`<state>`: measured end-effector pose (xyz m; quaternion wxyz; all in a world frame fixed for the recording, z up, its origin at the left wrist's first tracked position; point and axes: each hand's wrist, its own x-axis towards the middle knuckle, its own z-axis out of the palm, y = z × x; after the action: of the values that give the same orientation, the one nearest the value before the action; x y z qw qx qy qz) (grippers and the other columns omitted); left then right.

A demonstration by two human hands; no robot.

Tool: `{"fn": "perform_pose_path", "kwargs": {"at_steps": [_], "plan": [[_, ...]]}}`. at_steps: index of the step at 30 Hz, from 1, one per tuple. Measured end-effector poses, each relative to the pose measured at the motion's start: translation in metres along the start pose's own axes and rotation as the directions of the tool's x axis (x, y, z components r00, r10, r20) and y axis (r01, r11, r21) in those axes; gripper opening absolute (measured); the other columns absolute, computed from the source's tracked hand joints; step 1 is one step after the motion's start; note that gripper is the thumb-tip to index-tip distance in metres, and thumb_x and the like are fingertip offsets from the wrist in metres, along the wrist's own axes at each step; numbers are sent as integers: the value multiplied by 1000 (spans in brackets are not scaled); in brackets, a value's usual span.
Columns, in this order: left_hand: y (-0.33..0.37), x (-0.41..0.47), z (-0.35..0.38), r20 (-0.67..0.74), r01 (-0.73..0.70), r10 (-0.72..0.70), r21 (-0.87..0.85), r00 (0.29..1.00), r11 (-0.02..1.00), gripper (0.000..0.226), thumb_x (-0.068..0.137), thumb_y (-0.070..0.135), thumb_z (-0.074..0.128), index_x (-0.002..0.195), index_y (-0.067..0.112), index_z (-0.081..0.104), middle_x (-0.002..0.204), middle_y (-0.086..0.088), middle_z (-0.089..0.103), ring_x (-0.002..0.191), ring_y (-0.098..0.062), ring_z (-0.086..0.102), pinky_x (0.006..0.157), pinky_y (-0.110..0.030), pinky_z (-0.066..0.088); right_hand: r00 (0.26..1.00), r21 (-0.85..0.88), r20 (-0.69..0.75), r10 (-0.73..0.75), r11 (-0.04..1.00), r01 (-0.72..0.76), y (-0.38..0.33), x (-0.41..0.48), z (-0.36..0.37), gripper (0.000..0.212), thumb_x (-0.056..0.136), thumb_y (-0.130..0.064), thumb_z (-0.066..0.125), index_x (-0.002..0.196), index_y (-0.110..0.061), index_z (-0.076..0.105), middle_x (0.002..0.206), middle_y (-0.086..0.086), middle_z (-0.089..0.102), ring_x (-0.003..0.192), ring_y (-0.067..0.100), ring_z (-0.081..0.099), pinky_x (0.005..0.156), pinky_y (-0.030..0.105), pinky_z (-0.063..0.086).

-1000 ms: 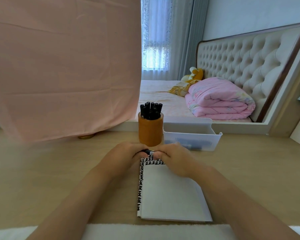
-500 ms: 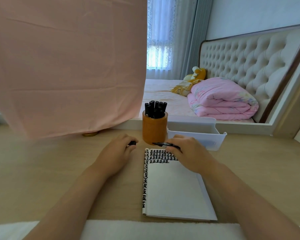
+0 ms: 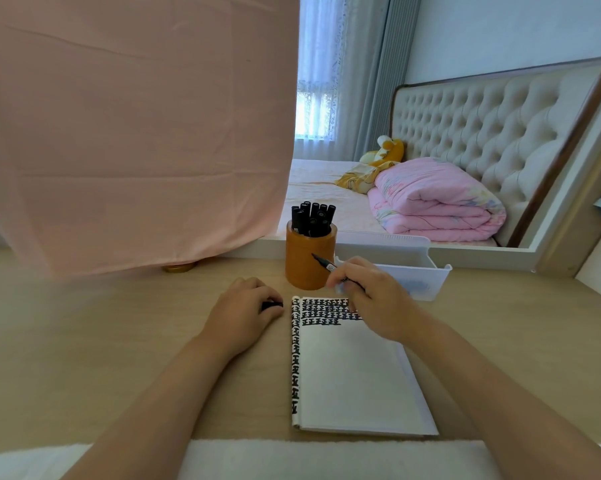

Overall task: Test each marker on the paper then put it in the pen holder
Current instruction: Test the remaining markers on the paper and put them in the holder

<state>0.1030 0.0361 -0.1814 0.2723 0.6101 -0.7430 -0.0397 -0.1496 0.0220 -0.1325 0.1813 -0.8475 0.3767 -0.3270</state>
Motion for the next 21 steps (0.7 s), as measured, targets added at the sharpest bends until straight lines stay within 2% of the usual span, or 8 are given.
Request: {"fn": "perform_pose_path", "kwargs": {"at_steps": [4,7,10,12,15,17,19,21], "plan": [[5,0,-2,-32,-5,4,-22,999,1000,31,94,50,54,117,33,65,113,11,56,111,-10,45,93,-32,41,996,125,-4,90,988,-89,-2,4,-8,53,97,10,36,132,-20,61,108,-3,57,96,8,58,86,20,48],[23,0,-11,-93,-105,102,-33,990,994,25,95,44,55,115,34,65,113,13,56,104,-7,48,87,-28,41,994,139,-1,105,985,-104,-3,2,-15,65,88,19,43,130,-28,59,103,-7,55,91,10,56,78,20,51],[54,-4,-21,-49,-224,220,-131,974,966,15,95,38,58,105,33,67,101,20,57,90,-1,53,78,-24,48,998,237,-5,60,970,-57,-5,-8,-16,35,88,5,66,105,-25,64,80,-8,53,65,8,49,60,20,46],[73,-8,-24,-8,-312,315,-163,949,936,10,93,35,61,97,30,69,91,19,59,83,-2,55,71,-24,49,997,267,-47,62,963,-47,-4,-14,-14,14,92,-9,67,88,-22,63,70,-6,53,60,6,45,60,22,41],[90,-13,-20,42,-415,422,-115,906,903,14,90,41,63,96,31,70,89,18,59,83,-4,54,66,-19,45,975,400,-58,214,900,-174,0,-21,-10,21,102,-11,48,96,-22,65,61,2,57,52,16,51,50,31,39],[91,-17,-14,99,-438,445,-83,890,895,20,90,47,62,101,33,69,96,18,59,84,-2,52,66,-15,40,952,487,-13,305,834,-261,3,-24,-6,29,100,-3,44,108,-22,64,69,11,65,53,28,58,44,30,40],[86,-21,-6,144,-448,452,-61,881,892,27,89,50,60,107,33,71,101,16,58,88,-1,50,70,-20,43,936,451,-15,350,838,-306,5,-26,-3,23,93,0,53,103,-17,64,74,10,71,57,27,63,43,27,41],[81,-25,-1,144,-459,462,-54,875,887,31,87,52,60,108,33,72,103,14,58,92,-3,50,74,-23,43,934,371,-31,355,872,-319,8,-28,0,13,87,-2,65,91,-15,65,63,3,69,51,17,59,47,26,42]]}}
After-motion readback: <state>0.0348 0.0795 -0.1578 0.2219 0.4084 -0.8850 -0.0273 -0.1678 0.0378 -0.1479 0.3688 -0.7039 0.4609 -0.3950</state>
